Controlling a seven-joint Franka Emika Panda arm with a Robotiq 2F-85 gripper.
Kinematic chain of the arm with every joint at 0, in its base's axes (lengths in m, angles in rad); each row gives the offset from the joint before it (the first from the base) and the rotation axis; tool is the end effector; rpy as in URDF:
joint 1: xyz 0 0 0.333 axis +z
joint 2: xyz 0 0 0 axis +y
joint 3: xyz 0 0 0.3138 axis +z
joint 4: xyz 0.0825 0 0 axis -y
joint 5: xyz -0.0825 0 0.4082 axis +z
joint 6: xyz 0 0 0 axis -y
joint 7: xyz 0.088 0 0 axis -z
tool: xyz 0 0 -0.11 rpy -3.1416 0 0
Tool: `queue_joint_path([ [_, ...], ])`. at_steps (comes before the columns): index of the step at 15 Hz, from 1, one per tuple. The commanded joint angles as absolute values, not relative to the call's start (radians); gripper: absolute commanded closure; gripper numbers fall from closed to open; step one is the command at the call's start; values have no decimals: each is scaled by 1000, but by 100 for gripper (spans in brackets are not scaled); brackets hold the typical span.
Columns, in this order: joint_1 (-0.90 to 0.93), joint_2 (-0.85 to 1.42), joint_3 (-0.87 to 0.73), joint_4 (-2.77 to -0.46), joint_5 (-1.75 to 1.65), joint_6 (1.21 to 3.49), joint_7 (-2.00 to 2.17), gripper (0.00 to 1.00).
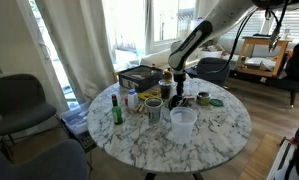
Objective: Place the wooden block on the other block
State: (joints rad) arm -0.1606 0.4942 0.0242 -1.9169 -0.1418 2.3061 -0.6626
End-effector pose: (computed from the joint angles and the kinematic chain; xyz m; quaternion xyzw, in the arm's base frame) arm 0.6251 -0.0893 0.2027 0.9494 0.3065 -0.0651 0.0205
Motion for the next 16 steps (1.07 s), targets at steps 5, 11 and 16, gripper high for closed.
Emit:
queue_joint_path([
  [5,-78,489,52,-1940,-160,2310,-569,0],
  [11,-94,480,49,-1943,-158,2311,-571,0],
  [16,-118,391,-3,-1980,-177,2264,-539,0],
])
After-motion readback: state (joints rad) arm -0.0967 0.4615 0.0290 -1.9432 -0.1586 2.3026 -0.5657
